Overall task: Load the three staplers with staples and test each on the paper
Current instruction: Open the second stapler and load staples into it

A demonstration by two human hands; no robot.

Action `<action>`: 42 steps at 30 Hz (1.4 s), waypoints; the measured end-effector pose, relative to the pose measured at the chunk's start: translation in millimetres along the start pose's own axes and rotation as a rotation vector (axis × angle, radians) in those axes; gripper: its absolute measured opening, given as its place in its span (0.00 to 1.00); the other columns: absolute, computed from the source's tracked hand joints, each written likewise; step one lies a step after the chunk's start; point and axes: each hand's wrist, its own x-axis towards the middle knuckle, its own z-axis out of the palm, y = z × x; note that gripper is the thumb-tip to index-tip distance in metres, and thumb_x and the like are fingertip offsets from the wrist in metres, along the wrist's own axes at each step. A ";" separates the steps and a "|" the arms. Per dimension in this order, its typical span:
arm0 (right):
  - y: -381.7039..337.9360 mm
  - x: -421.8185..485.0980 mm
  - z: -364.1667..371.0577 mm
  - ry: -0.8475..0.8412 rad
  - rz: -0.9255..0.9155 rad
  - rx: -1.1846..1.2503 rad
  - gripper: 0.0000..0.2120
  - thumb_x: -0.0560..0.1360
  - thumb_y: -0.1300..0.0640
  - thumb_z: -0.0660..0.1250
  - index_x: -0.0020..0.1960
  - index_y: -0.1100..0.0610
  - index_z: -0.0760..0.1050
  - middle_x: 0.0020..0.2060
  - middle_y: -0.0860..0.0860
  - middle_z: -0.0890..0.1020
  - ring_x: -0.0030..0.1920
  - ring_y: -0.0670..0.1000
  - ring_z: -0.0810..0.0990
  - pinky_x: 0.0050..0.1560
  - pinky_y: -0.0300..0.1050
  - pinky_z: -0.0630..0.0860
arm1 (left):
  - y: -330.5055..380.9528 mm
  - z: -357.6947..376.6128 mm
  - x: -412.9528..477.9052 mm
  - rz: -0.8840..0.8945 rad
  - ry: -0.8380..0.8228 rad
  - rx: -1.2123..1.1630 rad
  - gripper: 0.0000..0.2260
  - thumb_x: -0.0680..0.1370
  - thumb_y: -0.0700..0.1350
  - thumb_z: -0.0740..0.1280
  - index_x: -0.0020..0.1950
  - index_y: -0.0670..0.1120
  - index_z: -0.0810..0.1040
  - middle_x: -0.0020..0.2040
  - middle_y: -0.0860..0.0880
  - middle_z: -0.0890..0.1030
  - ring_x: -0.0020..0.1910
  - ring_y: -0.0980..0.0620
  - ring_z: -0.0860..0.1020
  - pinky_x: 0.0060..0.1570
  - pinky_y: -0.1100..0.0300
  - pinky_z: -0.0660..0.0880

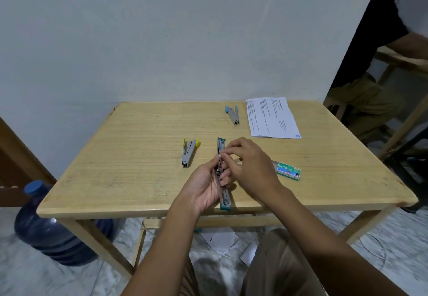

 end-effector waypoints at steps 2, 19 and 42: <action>-0.6 0.9 0.7 -0.018 0.016 -0.008 0.06 0.76 0.52 0.69 0.49 0.50 0.85 0.47 0.42 0.79 0.50 0.42 0.75 0.48 0.45 0.76 | 0.1 1.5 -0.7 0.009 0.003 0.003 0.12 0.84 0.45 0.55 0.47 0.40 0.73 0.32 0.47 0.68 0.23 0.55 0.66 0.21 0.65 0.64; 3.4 0.3 -8.7 -0.167 -0.002 -0.016 0.09 0.77 0.52 0.66 0.55 0.50 0.82 0.52 0.43 0.78 0.53 0.41 0.74 0.52 0.40 0.73 | -2.1 6.2 -4.7 0.020 0.014 0.010 0.12 0.84 0.45 0.54 0.47 0.40 0.72 0.31 0.48 0.68 0.24 0.56 0.66 0.20 0.66 0.64; -1.5 6.4 -19.3 -0.278 -0.023 -0.143 0.08 0.75 0.49 0.65 0.53 0.49 0.77 0.56 0.47 0.77 0.53 0.50 0.77 0.54 0.50 0.75 | -2.2 2.6 0.3 0.003 0.024 0.017 0.13 0.84 0.45 0.54 0.46 0.41 0.72 0.30 0.47 0.68 0.22 0.55 0.65 0.21 0.65 0.63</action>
